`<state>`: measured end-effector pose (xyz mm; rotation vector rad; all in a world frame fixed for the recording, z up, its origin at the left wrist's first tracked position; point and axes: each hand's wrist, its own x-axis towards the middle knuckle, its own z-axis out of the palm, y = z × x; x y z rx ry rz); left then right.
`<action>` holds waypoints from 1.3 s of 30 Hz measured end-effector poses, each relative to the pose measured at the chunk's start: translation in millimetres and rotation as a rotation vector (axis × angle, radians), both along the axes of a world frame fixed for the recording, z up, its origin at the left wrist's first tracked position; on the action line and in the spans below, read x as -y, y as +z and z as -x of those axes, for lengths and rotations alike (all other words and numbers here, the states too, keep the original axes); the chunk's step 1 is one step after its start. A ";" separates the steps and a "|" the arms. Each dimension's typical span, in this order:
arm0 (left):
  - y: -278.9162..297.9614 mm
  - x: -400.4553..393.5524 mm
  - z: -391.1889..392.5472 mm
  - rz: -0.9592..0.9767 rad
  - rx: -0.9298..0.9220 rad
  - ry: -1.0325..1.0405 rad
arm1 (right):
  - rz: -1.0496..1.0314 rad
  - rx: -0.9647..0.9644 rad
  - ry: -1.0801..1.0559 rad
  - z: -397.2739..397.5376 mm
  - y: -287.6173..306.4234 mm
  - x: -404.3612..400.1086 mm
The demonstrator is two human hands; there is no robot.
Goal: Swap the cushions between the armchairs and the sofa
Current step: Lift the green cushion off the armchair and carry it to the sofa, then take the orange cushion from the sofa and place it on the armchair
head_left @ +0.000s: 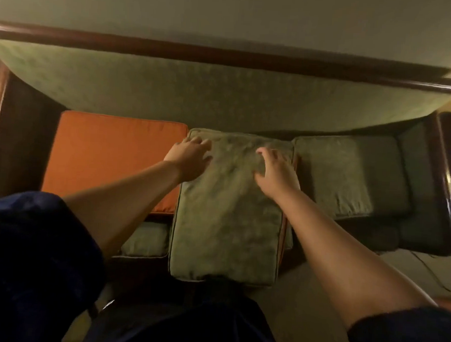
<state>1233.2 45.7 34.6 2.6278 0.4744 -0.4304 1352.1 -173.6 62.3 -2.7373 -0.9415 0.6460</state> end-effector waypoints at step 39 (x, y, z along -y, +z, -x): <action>-218.4 -233.4 344.7 -0.199 0.006 0.101 | -0.211 -0.077 0.112 292.1 -278.1 -223.9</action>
